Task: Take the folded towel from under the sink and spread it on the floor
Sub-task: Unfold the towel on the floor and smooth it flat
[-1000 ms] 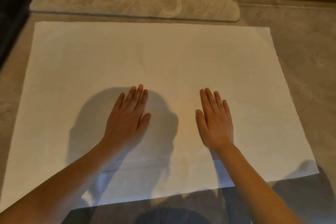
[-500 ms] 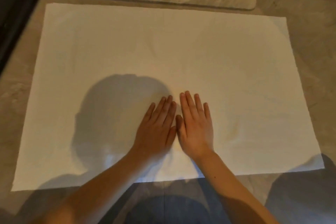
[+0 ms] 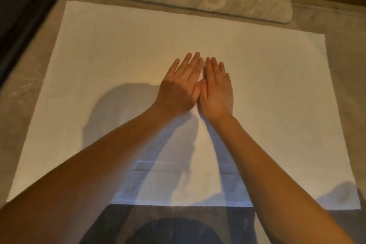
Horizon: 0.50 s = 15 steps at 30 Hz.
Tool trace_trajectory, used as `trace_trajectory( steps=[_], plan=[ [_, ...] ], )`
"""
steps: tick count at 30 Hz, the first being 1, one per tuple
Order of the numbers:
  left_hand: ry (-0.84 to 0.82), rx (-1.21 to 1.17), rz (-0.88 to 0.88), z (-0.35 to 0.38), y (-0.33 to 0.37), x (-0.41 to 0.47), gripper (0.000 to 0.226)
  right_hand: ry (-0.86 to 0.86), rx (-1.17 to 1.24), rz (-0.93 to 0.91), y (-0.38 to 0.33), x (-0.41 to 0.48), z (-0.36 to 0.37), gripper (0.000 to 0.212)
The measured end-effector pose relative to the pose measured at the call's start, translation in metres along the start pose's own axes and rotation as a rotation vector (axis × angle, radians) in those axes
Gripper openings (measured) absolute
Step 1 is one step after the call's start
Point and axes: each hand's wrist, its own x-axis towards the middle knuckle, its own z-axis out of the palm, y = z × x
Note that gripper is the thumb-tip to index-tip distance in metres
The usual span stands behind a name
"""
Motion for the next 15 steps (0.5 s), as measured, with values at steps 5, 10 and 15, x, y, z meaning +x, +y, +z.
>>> trace_trajectory(
  steps=[5,10,15],
  plan=[
    [-0.063,0.050,-0.040,0.017,-0.039,-0.001,0.057,-0.025,-0.151,0.016,0.036,0.011,0.004,0.060],
    [-0.067,0.048,-0.077,0.014,-0.041,0.000,0.058,-0.035,-0.171,0.055,0.066,0.005,-0.007,0.062],
    [-0.077,0.061,-0.029,0.000,-0.027,-0.016,0.060,-0.031,-0.144,0.085,0.053,-0.013,-0.014,0.060]
  ],
)
